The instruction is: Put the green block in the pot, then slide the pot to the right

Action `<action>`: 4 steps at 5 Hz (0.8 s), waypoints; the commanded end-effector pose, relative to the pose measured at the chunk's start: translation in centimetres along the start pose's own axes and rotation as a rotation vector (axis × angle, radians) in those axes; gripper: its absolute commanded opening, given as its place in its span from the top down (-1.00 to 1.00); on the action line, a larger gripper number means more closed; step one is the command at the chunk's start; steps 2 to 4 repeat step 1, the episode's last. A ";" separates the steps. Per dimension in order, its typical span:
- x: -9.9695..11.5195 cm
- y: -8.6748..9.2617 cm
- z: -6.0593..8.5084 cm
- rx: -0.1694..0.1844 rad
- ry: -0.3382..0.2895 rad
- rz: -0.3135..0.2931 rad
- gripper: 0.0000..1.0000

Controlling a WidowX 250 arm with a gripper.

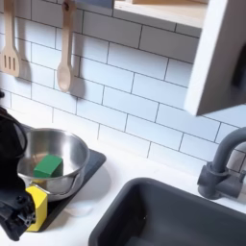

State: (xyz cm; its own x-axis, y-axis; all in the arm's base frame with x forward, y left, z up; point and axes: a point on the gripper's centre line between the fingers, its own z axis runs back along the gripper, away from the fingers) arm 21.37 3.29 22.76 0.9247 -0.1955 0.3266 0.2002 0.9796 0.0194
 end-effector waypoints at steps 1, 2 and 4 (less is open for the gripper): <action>0.0 0.0 0.0 0.000 0.000 0.000 -1.00; 0.0 0.0 0.0 0.000 0.000 0.000 -1.00; 0.0 0.0 0.0 0.000 0.000 0.000 -1.00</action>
